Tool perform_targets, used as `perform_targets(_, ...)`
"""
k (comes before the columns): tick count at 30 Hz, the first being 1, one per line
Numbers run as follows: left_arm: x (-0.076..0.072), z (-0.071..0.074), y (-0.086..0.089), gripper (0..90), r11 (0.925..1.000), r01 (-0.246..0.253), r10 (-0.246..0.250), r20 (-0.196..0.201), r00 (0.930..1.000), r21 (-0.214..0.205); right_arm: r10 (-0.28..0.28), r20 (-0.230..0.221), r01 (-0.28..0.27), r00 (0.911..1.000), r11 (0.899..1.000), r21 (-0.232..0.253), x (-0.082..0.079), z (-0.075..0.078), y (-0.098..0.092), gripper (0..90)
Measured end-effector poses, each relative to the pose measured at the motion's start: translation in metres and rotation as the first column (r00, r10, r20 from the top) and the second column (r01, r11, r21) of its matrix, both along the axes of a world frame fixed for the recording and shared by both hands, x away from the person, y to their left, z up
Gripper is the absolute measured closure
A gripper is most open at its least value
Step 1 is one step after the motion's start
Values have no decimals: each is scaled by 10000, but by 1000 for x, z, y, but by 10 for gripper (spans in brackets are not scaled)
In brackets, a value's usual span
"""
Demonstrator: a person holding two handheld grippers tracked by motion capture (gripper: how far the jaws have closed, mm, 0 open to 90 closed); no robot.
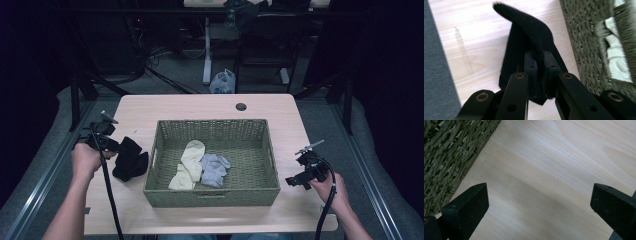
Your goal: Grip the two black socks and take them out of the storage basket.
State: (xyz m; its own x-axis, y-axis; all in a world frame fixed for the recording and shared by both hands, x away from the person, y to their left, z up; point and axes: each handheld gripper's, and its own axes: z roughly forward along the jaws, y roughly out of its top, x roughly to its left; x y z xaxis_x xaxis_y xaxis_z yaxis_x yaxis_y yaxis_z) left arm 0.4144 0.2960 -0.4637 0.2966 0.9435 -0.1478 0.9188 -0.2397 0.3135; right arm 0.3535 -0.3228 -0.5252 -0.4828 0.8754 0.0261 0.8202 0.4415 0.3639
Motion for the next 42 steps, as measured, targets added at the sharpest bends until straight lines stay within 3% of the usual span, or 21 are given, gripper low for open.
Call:
perform_targets(4,0,-14,1,779,9994,-176,173,-118,9998,-285,-17,-22,17,10000,10000,-5,0,0,0,13)
perform_targets(6,-1,-16,2,700,9988,-222,213,-206,9996,-439,-29,-20,29,10000,10000,75,0,0,0,13)
perform_targets(12,-11,-10,9,404,9966,-590,601,184,9980,-571,-52,-5,52,10000,10000,78,0,0,0,13)
perform_targets(17,-26,1,14,176,9961,-714,751,751,9943,-512,8,-33,-8,10000,10000,-25,0,1,0,13)
perform_targets(24,-48,9,11,79,9971,-611,665,1296,9893,-454,-7,8,7,10000,10000,-74,0,0,0,13)
perform_targets(29,-66,11,7,57,9979,-475,542,1615,9854,-451,9,-15,-10,10000,10000,-57,-1,0,1,13)
perform_targets(34,-87,8,3,36,9976,-467,556,1854,9811,-519,1,-37,-1,10000,10000,-97,-1,0,1,13)
perform_targets(37,-97,4,-1,28,9982,-462,524,1862,9811,-376,-131,102,130,9999,9999,18,-1,-1,2,13)
perform_targets(42,-109,-4,-3,2,9977,-560,623,1921,9794,-381,-2,-50,2,10000,10000,4,-1,-1,2,13)
